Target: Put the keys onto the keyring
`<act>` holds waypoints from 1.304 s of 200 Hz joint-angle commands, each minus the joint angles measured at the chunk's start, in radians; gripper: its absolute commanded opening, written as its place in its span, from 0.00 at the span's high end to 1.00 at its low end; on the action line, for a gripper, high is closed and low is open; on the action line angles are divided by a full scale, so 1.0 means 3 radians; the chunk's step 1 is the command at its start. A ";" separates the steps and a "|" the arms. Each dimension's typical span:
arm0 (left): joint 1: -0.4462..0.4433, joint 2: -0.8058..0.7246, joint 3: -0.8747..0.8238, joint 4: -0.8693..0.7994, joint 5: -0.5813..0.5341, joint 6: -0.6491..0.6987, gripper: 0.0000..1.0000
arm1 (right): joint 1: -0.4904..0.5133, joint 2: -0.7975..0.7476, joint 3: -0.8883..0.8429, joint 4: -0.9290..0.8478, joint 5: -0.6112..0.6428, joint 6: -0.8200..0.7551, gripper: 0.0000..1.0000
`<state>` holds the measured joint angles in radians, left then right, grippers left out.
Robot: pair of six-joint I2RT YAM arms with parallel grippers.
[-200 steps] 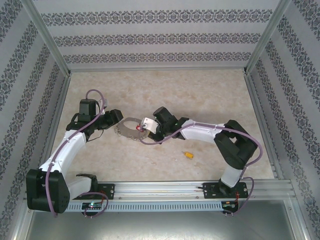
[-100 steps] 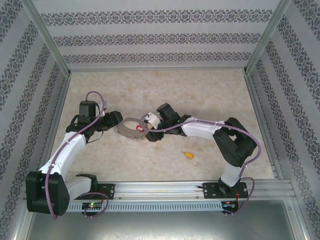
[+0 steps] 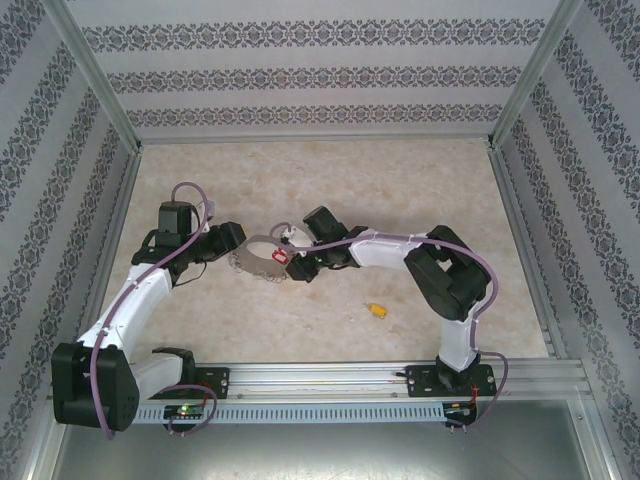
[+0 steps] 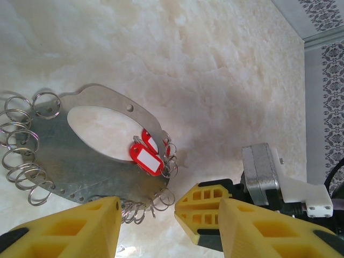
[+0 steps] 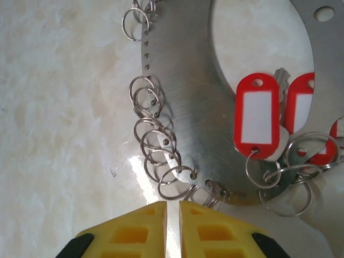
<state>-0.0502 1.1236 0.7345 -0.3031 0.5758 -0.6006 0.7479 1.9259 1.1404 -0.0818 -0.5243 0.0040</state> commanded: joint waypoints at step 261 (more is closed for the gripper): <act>0.0055 0.0064 -0.0017 0.0023 0.0060 0.0115 0.48 | -0.0097 -0.0151 -0.0052 -0.0124 0.0193 0.0290 0.76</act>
<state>-0.0502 1.1358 0.7345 -0.3027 0.5762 -0.5823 0.7284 1.9190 1.1496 -0.1226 -0.4839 0.0807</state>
